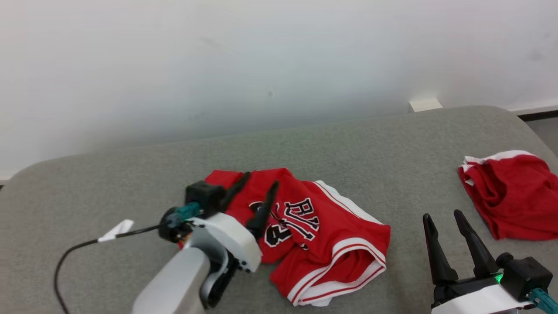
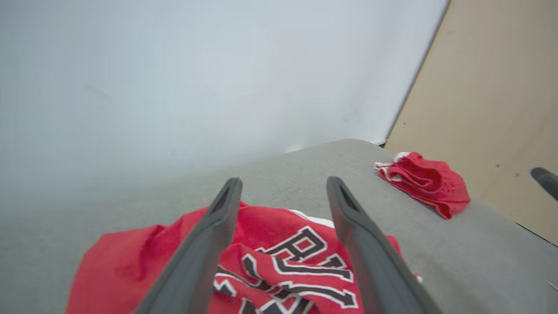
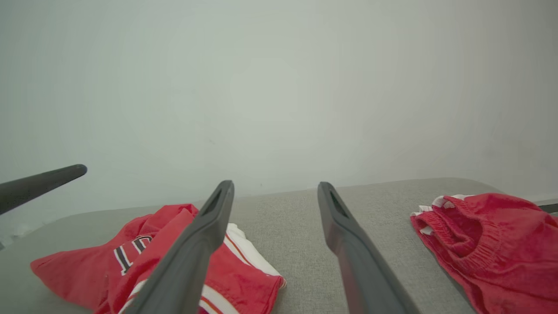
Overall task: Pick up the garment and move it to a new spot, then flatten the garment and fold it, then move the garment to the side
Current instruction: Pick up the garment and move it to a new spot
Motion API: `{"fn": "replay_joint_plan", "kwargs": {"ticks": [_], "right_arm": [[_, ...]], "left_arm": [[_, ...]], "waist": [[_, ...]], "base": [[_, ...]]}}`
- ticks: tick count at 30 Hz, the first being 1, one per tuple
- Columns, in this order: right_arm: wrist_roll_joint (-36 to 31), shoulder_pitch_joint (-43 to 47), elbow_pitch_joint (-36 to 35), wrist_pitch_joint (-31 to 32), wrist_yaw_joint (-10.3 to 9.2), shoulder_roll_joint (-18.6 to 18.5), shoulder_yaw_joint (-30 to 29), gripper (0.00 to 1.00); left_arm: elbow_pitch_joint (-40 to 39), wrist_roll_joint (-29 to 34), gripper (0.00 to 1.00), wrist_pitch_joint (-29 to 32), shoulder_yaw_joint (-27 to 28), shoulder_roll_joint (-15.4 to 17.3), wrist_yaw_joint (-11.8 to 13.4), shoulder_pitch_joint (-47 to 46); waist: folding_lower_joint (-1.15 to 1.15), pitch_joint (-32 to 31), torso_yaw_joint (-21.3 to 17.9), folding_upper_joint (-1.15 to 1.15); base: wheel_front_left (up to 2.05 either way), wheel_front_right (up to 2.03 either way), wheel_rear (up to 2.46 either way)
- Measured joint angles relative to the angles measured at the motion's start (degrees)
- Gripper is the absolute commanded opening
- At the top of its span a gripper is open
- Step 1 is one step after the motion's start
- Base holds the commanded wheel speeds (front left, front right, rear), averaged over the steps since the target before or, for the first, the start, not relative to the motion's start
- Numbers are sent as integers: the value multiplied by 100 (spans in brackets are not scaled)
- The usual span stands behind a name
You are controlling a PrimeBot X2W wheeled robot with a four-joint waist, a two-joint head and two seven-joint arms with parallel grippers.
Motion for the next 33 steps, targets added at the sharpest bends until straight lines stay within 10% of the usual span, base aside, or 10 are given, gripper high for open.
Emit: {"fn": "replay_joint_plan", "kwargs": {"ticks": [16,33], "right_arm": [[-45,275,-160,1,0,-77,-162,100],[-47,535,-202,0,0,-74,-205,100]], "left_arm": [[-1521,-21,100,-499,1239,1181,917,1786],[-2413,751,100,-510,2437,279,865,3236]], "waist": [[0,-275,750,0],[0,-219,711,0]], "base": [[0,0,0],[0,0,0]]}}
